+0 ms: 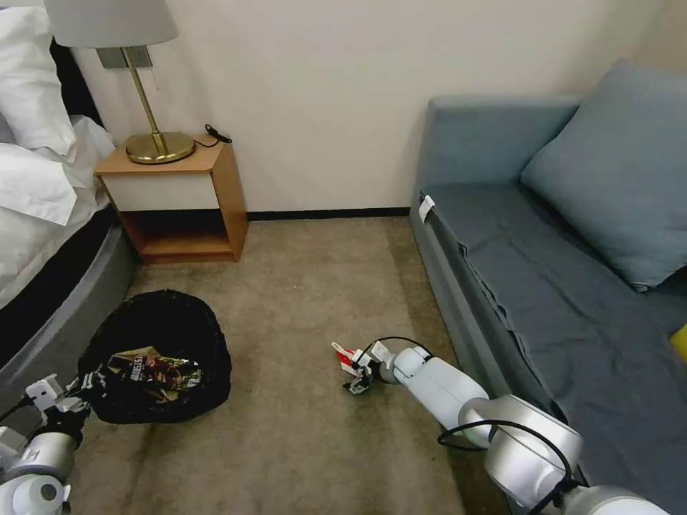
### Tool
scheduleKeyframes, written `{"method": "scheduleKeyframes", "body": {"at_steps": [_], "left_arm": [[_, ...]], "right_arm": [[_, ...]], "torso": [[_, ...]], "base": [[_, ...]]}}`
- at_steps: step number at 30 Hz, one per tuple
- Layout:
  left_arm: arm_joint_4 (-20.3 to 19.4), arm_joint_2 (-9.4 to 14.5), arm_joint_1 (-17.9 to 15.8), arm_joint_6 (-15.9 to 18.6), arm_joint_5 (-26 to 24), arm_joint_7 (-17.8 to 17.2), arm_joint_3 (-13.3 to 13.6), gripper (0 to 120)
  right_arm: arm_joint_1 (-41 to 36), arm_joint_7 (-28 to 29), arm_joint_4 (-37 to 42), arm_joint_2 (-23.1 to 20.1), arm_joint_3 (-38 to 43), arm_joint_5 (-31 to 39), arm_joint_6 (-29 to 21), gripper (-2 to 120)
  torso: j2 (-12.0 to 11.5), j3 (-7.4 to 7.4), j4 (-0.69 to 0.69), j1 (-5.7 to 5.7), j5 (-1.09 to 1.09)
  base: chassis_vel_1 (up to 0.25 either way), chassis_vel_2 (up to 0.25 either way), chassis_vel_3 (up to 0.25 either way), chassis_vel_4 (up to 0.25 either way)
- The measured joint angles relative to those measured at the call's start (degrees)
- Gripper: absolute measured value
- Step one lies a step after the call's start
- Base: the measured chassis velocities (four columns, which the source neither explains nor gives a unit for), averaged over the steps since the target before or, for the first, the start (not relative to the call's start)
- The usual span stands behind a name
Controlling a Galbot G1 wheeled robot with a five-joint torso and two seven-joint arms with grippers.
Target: Pick up the trash bin, then pick up the garbage on the floor and place it into the trash bin.
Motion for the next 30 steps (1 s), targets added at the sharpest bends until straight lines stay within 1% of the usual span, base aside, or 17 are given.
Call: {"method": "scheduleKeyframes", "body": {"at_steps": [2, 4, 6, 7, 10, 11, 13, 15, 16, 19, 20, 22, 24, 25, 28, 29, 30], "left_arm": [[0.0, 0.0, 0.1, 0.0, -0.1, 0.1, -0.1, 4], [-0.1, 0.0, 0.2, 0.0, -0.1, 0.1, -0.2, 4], [-0.1, -0.1, 0.3, -0.1, -0.1, 0.1, -0.3, 4], [-0.1, -0.1, 0.3, -0.1, -0.1, 0.1, -0.3, 4], [-0.3, -0.1, 0.3, -0.1, -0.2, 0.2, -0.4, 4], [-0.3, -0.1, 0.3, -0.1, -0.2, 0.2, -0.4, 4], [-0.4, -0.2, 0.4, -0.1, -0.2, 0.2, -0.4, 4], [-0.4, -0.3, 0.4, -0.2, -0.2, 0.2, -0.4, 4], [-0.4, -0.3, 0.4, -0.2, -0.2, 0.2, -0.4, 4], [-0.4, -0.3, 0.4, -0.2, -0.2, 0.3, -0.4, 4], [-0.4, -0.3, 0.4, -0.2, -0.2, 0.3, -0.4, 4], [-0.4, -0.3, 0.4, -0.2, -0.2, 0.3, -0.4, 4], [-0.3, -0.3, 0.4, -0.2, -0.2, 0.4, -0.4, 4], [-0.3, -0.3, 0.4, -0.2, -0.2, 0.4, -0.4, 4], [-0.3, -0.4, 0.4, -0.2, -0.2, 0.4, -0.4, 4], [-0.3, -0.4, 0.4, -0.2, -0.2, 0.4, -0.4, 4], [-0.3, -0.4, 0.4, -0.2, -0.2, 0.4, -0.4, 4]], "right_arm": [[-0.2, 0.0, 0.2, -0.2, 0.2, -0.2, 0.2, 72], [-0.2, 0.0, 0.2, -0.2, 0.2, -0.3, 0.2, 70], [-0.3, 0.0, 0.2, -0.2, 0.5, -0.6, 0.3, 63], [-0.3, 0.0, 0.2, -0.2, 0.5, -0.6, 0.3, 63], [-0.4, 0.2, 0.2, -0.2, 0.7, -0.9, 0.5, 54], [-0.4, 0.2, 0.2, -0.2, 0.7, -0.9, 0.5, 54], [-0.4, 0.6, 0.1, -0.2, 0.8, -1.2, 0.8, 48], [-0.5, 0.7, 0.0, -0.2, 0.9, -1.5, 0.9, 42], [-0.5, 0.7, 0.0, -0.2, 0.9, -1.5, 0.9, 42], [-0.7, 0.9, -0.3, -0.1, 1.5, -2.0, 1.2, 33], [-0.7, 0.9, -0.3, -0.1, 1.5, -2.0, 1.2, 33], [-0.7, 1.2, -0.5, -0.2, 1.7, -2.3, 1.4, 25], [-0.9, 1.3, -0.5, -0.1, 1.7, -2.5, 1.6, 19], [-0.9, 1.3, -0.5, -0.1, 1.7, -2.5, 1.6, 19], [-0.9, 1.5, -0.7, -0.2, 2.0, -2.6, 1.7, 7], [-0.9, 1.5, -0.7, -0.2, 2.0, -2.6, 1.7, 7], [-0.9, 1.5, -0.7, -0.2, 2.0, -2.6, 1.7, 5]], "torso": [[0.0, 0.00, 0.01, 0.00, 0.00], [0.0, 0.00, 0.01, 0.00, 0.00], [0.0, -0.01, 0.01, 0.00, 0.01], [0.0, -0.01, 0.01, 0.00, 0.01], [0.0, -0.01, 0.01, 0.00, 0.01], [0.0, -0.01, 0.01, 0.00, 0.01], [0.0, 0.00, 0.02, 0.00, 0.03], [0.0, 0.00, 0.01, 0.00, -0.01], [0.0, 0.00, 0.01, 0.00, -0.01], [0.0, 0.00, 0.02, 0.00, 0.03], [0.0, 0.00, 0.02, 0.00, 0.03], [0.0, 0.00, 0.00, 0.00, -0.02], [0.0, 0.00, 0.00, 0.00, 0.01], [0.0, 0.00, 0.00, 0.00, 0.01], [0.0, 0.01, -0.01, 0.00, -0.02], [0.0, 0.01, -0.01, 0.00, -0.02], [0.0, 0.01, -0.01, 0.00, -0.01]], "base": [[0.000, 0.000, 0.000, 0.000], [0.000, 0.000, 0.000, 0.000], [0.000, 0.000, 0.000, 0.000], [0.000, 0.000, 0.000, 0.000], [0.000, 0.000, 0.000, 0.000], [0.000, 0.000, 0.000, 0.000], [0.000, 0.000, 0.000, 0.000], [0.000, 0.000, 0.000, 0.000], [0.000, 0.000, 0.000, 0.000], [0.000, 0.000, 0.000, 0.000], [0.000, 0.000, 0.000, 0.000], [0.000, 0.000, 0.000, 0.000], [0.000, 0.000, 0.000, 0.000], [0.000, 0.000, 0.000, 0.000], [0.000, 0.000, 0.000, 0.000], [0.000, 0.000, 0.000, 0.000], [0.000, 0.000, 0.000, 0.000]]}}
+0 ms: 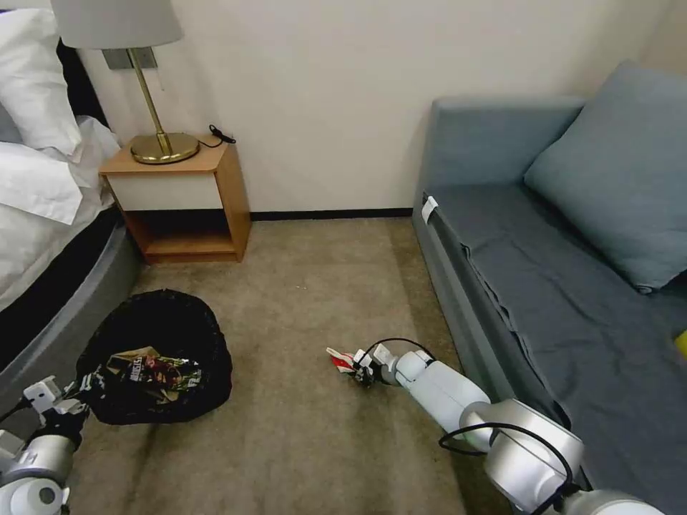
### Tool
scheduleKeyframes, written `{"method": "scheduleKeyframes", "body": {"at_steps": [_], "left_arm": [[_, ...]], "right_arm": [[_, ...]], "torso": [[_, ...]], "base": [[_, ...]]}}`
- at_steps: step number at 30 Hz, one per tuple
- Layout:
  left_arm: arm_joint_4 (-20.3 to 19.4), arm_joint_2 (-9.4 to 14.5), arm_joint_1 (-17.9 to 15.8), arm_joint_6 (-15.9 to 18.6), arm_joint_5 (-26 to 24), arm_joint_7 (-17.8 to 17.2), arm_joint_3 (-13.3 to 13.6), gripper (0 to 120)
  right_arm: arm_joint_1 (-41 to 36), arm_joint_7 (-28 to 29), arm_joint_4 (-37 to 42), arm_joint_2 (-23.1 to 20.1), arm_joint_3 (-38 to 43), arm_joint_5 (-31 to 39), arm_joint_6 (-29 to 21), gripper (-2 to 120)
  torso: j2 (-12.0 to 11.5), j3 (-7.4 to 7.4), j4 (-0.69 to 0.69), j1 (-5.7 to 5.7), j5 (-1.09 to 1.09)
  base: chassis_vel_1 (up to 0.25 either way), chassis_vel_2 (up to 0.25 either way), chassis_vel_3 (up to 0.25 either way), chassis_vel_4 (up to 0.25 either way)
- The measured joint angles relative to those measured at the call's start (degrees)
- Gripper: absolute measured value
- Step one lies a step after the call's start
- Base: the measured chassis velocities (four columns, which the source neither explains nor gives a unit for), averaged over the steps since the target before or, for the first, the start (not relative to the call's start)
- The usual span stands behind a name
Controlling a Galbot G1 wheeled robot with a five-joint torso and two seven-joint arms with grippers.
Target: Pick up the trash bin, then pick up the garbage on the floor and place it into the trash bin.
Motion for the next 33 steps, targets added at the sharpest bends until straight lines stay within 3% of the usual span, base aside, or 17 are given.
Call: {"method": "scheduleKeyframes", "body": {"at_steps": [2, 19, 23, 33], "left_arm": [[0.0, 0.0, 0.0, 0.0, 0.0, 0.0, 0.1, 4], [-0.5, 0.0, -0.5, 0.2, 0.0, -0.7, 1.8, 4], [-0.5, -0.1, -0.7, 0.2, 0.1, -1.0, 2.4, 4], [-0.5, -0.9, -1.4, 0.6, 0.7, -1.8, 4.6, 4]], "right_arm": [[0.0, 0.2, 0.0, -0.1, 0.1, 0.0, 0.1, 0], [0.4, 2.3, 5.4, -3.7, 1.3, 1.8, -0.6, 0], [0.2, 3.9, 10.8, -5.6, 1.7, 4.8, -2.2, 0], [2.1, 10.0, 36.0, -13.4, -0.3, 16.8, -7.8, 0]], "torso": [[0.0, 0.00, -0.01, 0.00, -0.01], [0.0, 0.02, -0.02, 0.01, -0.01], [0.0, 0.01, -0.01, 0.01, -0.01], [0.0, 0.01, 0.00, 0.01, 0.01]], "base": [[0.000, 0.000, 0.000, 0.000], [0.000, 0.000, 0.000, 0.000], [0.000, 0.000, 0.000, 0.000], [0.000, 0.000, 0.000, 0.000]]}}
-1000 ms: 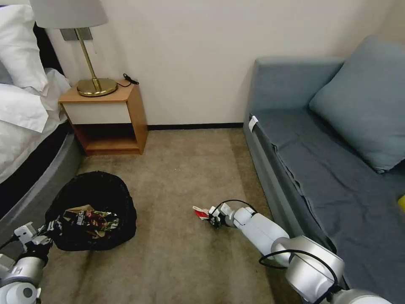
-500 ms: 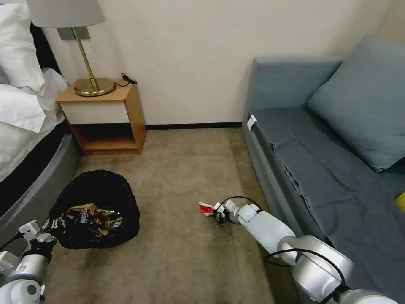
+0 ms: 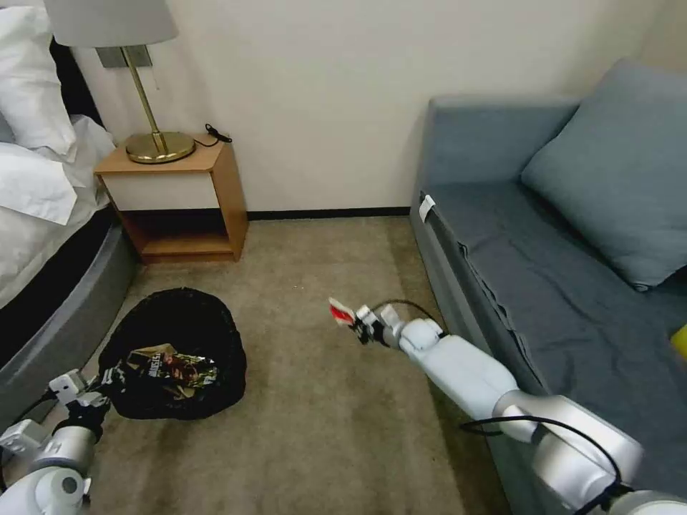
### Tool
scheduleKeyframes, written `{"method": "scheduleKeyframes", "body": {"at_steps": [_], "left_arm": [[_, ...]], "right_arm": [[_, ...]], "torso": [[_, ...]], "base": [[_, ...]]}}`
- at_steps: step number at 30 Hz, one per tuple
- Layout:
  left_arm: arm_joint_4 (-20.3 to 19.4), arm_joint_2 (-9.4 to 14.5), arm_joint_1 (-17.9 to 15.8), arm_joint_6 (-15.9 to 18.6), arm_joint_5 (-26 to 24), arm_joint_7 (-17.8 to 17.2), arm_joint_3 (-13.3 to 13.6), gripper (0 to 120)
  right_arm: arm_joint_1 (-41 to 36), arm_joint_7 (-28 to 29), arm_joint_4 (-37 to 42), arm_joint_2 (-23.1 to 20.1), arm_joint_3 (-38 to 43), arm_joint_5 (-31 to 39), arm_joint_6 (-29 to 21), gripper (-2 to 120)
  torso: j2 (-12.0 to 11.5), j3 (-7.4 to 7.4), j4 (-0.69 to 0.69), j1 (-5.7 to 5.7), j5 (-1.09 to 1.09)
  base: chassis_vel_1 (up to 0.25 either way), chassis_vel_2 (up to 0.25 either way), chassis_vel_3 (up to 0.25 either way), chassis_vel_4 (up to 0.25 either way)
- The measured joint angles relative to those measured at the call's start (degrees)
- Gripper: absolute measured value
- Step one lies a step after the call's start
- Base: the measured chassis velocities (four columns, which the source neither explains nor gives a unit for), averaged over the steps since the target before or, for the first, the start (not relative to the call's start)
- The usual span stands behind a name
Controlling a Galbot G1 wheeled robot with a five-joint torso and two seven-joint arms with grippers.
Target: Pick up the trash bin, then pick up the garbage on the floor and place it into the trash bin.
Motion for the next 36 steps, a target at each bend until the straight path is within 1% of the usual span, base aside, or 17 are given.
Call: {"method": "scheduleKeyframes", "body": {"at_steps": [3, 4, 7, 8, 10, 12, 13, 14, 16, 18, 19, 20, 22, 23, 26, 29, 36], "left_arm": [[-0.3, -0.2, -0.3, 0.3, 0.0, -0.4, 1.0, 4], [-0.3, -0.2, -0.3, 0.3, 0.0, -0.4, 1.0, 4], [-0.4, -0.5, -0.5, 0.5, 0.0, -0.7, 1.9, 4], [-0.4, -0.5, -0.5, 0.5, 0.0, -0.7, 1.9, 4], [-0.7, -0.9, -0.6, 0.6, 0.1, -0.8, 2.5, 4], [-1.0, -1.0, -0.6, 0.7, 0.1, -0.9, 2.8, 4], [-1.0, -1.0, -0.6, 0.7, 0.1, -0.9, 2.8, 4], [-1.1, -1.0, -0.6, 0.7, 0.1, -1.0, 2.9, 4], [-1.4, -1.1, -0.6, 0.8, 0.1, -1.0, 3.1, 4], [-1.5, -1.1, -0.5, 0.8, 0.1, -1.0, 3.1, 4], [-1.6, -1.1, -0.4, 0.8, 0.1, -1.0, 3.1, 4], [-1.7, -1.1, -0.3, 0.8, 0.1, -1.0, 3.1, 4], [-2.1, -1.1, 0.1, 0.8, -0.2, -1.0, 2.9, 4], [-2.1, -1.1, 0.1, 0.8, -0.2, -1.0, 2.9, 4], [-2.3, -1.1, 0.4, 0.8, -0.9, -0.9, 1.8, 4], [-2.3, -1.2, 0.9, 0.8, -1.4, -0.7, 1.4, 4], [-2.3, -1.6, 1.3, 0.6, -2.0, -0.3, 1.9, 4]], "right_arm": [[1.9, 2.0, 9.5, -3.3, 0.1, 3.2, -1.6, 0], [1.9, 2.0, 9.5, -3.3, 0.1, 3.2, -1.6, 0], [3.9, 4.1, 20.1, -7.6, -0.9, 7.1, -3.4, 0], [3.9, 4.1, 20.1, -7.6, -0.9, 7.1, -3.4, 0], [5.2, 6.0, 27.8, -10.2, -2.3, 10.7, -4.9, 0], [6.2, 7.1, 32.1, -11.0, -3.4, 12.5, -5.8, 0], [6.2, 7.1, 32.1, -11.0, -3.4, 12.5, -5.8, 0], [6.7, 7.6, 34.2, -11.1, -4.0, 13.4, -6.2, 0], [8.0, 9.4, 39.3, -9.8, -6.4, 15.5, -7.4, 0], [8.2, 9.9, 40.3, -9.0, -7.0, 15.9, -7.7, 0], [8.5, 11.2, 42.2, -6.4, -8.8, 16.5, -8.3, 0], [8.6, 11.5, 42.4, -5.8, -9.4, 16.5, -8.5, 0], [8.9, 12.3, 43.0, -2.3, -12.7, 16.6, -8.8, 0], [8.9, 12.3, 43.0, -2.3, -12.7, 16.6, -8.8, 0], [9.3, 12.7, 41.7, 1.0, -17.3, 16.2, -8.9, 0], [9.4, 12.8, 40.1, 2.6, -19.8, 15.6, -8.9, 0], [7.8, 13.3, 34.0, 6.1, -23.0, 12.5, -8.4, 0]], "torso": [[0.0, 0.00, 0.01, 0.00, 0.00], [0.0, 0.00, 0.01, 0.00, 0.00], [0.0, 0.00, 0.00, 0.00, 0.00], [0.0, 0.00, 0.00, 0.00, 0.00], [0.0, -0.01, -0.01, 0.00, -0.01], [0.0, 0.00, -0.02, 0.00, 0.00], [0.0, 0.00, -0.02, 0.00, 0.00], [0.0, -0.01, -0.02, 0.00, 0.00], [0.0, -0.01, -0.02, 0.00, -0.01], [0.0, -0.01, -0.01, 0.00, -0.01], [0.0, -0.01, 0.00, 0.00, -0.02], [0.0, -0.01, 0.01, 0.00, -0.02], [0.0, -0.01, 0.03, 0.00, -0.02], [0.0, -0.01, 0.03, 0.00, -0.02], [0.0, -0.01, 0.01, 0.00, -0.02], [0.0, -0.01, 0.01, 0.00, -0.02], [0.0, -0.01, 0.01, 0.00, -0.02]], "base": [[0.000, 0.000, 0.000, 0.000], [0.000, 0.000, 0.000, 0.000], [0.000, 0.000, 0.000, 0.000], [0.000, 0.000, 0.000, 0.000], [0.000, 0.000, 0.000, 0.000], [0.000, 0.000, 0.000, 0.000], [0.000, 0.000, 0.000, 0.000], [0.000, 0.000, 0.000, 0.000], [0.000, 0.000, 0.000, 0.000], [0.000, 0.000, 0.000, 0.000], [0.000, 0.000, 0.000, 0.000], [0.000, 0.000, 0.000, 0.000], [0.000, 0.000, 0.000, 0.000], [0.000, 0.000, 0.000, 0.000], [0.000, 0.000, 0.000, 0.000], [0.000, 0.000, 0.000, 0.000], [0.000, 0.000, 0.000, 0.000]]}}
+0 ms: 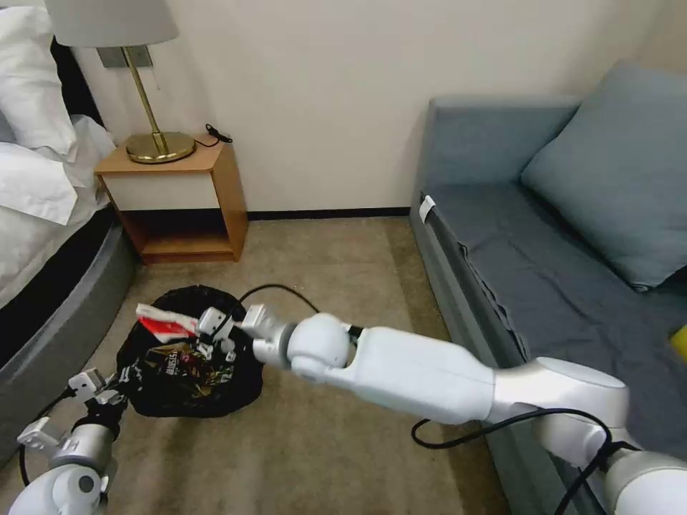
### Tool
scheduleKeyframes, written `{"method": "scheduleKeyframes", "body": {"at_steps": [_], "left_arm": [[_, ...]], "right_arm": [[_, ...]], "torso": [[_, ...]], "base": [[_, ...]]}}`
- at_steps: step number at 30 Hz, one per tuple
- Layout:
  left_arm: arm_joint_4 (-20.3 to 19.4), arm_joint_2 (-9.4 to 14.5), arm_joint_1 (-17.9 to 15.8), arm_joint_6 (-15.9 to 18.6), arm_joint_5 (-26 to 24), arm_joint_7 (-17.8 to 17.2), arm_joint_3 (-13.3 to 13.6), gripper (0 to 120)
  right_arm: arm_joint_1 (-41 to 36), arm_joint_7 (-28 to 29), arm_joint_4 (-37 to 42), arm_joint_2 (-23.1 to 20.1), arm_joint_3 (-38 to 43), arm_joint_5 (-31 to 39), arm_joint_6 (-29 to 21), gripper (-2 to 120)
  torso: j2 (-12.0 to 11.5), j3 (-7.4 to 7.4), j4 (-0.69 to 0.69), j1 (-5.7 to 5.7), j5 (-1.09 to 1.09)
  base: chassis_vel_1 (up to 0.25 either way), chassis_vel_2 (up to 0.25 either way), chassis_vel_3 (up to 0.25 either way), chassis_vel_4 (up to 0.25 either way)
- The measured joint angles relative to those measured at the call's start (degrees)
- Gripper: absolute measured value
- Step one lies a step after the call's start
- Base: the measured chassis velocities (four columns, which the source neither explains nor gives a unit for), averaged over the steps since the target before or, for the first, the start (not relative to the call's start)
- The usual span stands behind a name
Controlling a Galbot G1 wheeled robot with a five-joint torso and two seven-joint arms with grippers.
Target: Pick up the trash bin, then pick up the garbage on the floor and place it into the trash bin.
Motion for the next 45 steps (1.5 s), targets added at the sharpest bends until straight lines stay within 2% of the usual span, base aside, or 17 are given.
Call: {"method": "scheduleKeyframes", "body": {"at_steps": [11, 19, 21, 23, 25, 27, 29, 31, 34, 36, 38, 40, 42, 45], "left_arm": [[-0.4, 0.1, -0.3, 0.1, -0.6, 0.0, 0.5, 4], [-0.2, -0.1, -0.4, 0.2, -0.6, -0.1, 1.1, 4], [-0.2, -0.1, -0.5, 0.3, -0.6, -0.1, 1.2, 4], [-0.3, -0.3, -0.5, 0.4, -0.5, -0.2, 1.4, 4], [-0.3, -0.3, -0.5, 0.4, -0.5, -0.2, 1.4, 4], [-0.3, -0.3, -0.5, 0.4, -0.5, -0.3, 1.4, 4], [-0.3, -0.2, -0.5, 0.4, -0.5, -0.3, 1.4, 4], [-0.3, -0.1, -0.6, 0.5, -0.5, -0.6, 1.4, 4], [-0.3, -0.2, -0.7, 0.7, -0.7, -1.3, 1.5, 4], [-0.5, -0.4, -0.7, 1.3, -1.2, -3.5, 1.9, 4], [-0.8, -0.7, -0.7, 2.1, -1.9, -5.6, 2.5, 4], [-0.9, -0.7, -0.7, 2.3, -2.1, -6.2, 2.6, 4], [-1.4, -1.1, -0.7, 4.0, -3.2, -9.4, 3.3, 4], [-1.5, -1.2, -0.9, 4.9, -4.1, -11.1, 3.6, 4]], "right_arm": [[-0.1, 0.1, -4.7, 1.1, -1.2, -1.8, 0.7, 0], [-0.2, 0.2, -5.1, 0.6, -1.1, -2.4, 0.8, 30], [-0.2, 0.2, -5.1, 0.6, -1.1, -2.5, 0.8, 33], [-0.2, 0.2, -5.1, 0.5, -1.2, -2.8, 0.8, 44], [-0.2, 0.2, -5.1, 0.5, -1.2, -2.9, 0.8, 47], [-0.2, 0.1, -5.1, 0.2, -1.2, -3.0, 0.7, 58], [-0.2, 0.1, -5.1, 0.1, -1.2, -3.0, 0.7, 61], [-0.2, 0.0, -4.7, -0.1, -1.1, -3.1, 0.7, 74], [-0.1, 0.0, -4.2, -0.4, -0.9, -3.2, 0.7, 80], [0.3, 0.0, -3.3, -0.9, -0.1, -3.6, 0.8, 91], [0.9, -0.1, -2.5, -1.3, 0.6, -4.2, 1.0, 97], [1.1, -0.2, -2.2, -1.4, 0.9, -4.4, 1.1, 98], [2.3, -0.4, -0.4, -2.4, 2.4, -4.6, 1.4, 100], [2.7, -0.4, 0.8, -3.0, 3.4, -4.7, 1.5, 100]], "torso": [[0.0, 0.00, -0.01, 0.00, 0.01], [0.0, 0.00, -0.01, 0.00, 0.01], [0.0, 0.00, -0.01, 0.00, 0.01], [0.0, 0.00, -0.01, 0.00, 0.01], [0.0, 0.00, -0.01, 0.00, 0.01], [0.0, 0.00, -0.01, 0.00, 0.01], [0.0, 0.00, -0.01, 0.00, 0.01], [0.0, 0.00, -0.01, 0.00, 0.01], [0.0, 0.00, -0.01, 0.00, 0.02], [0.0, 0.00, -0.01, 0.00, 0.02], [0.0, 0.00, -0.01, 0.00, 0.02], [0.0, 0.00, 0.00, 0.00, 0.02], [0.0, 0.00, -0.01, 0.00, 0.02], [0.0, 0.00, -0.01, 0.00, 0.02]], "base": [[0.000, 0.000, 0.000, 0.000], [0.000, 0.000, 0.000, 0.000], [0.000, 0.000, 0.000, 0.000], [0.000, 0.000, 0.000, 0.000], [0.000, 0.000, 0.000, 0.000], [0.000, 0.000, 0.000, 0.000], [0.000, 0.000, 0.000, 0.000], [0.000, 0.000, 0.000, 0.000], [0.000, 0.000, 0.000, 0.000], [0.000, 0.000, 0.000, 0.000], [0.000, 0.000, 0.000, 0.000], [0.000, 0.000, 0.000, 0.000], [0.000, 0.000, 0.000, 0.000], [0.000, 0.000, 0.000, 0.000]]}}
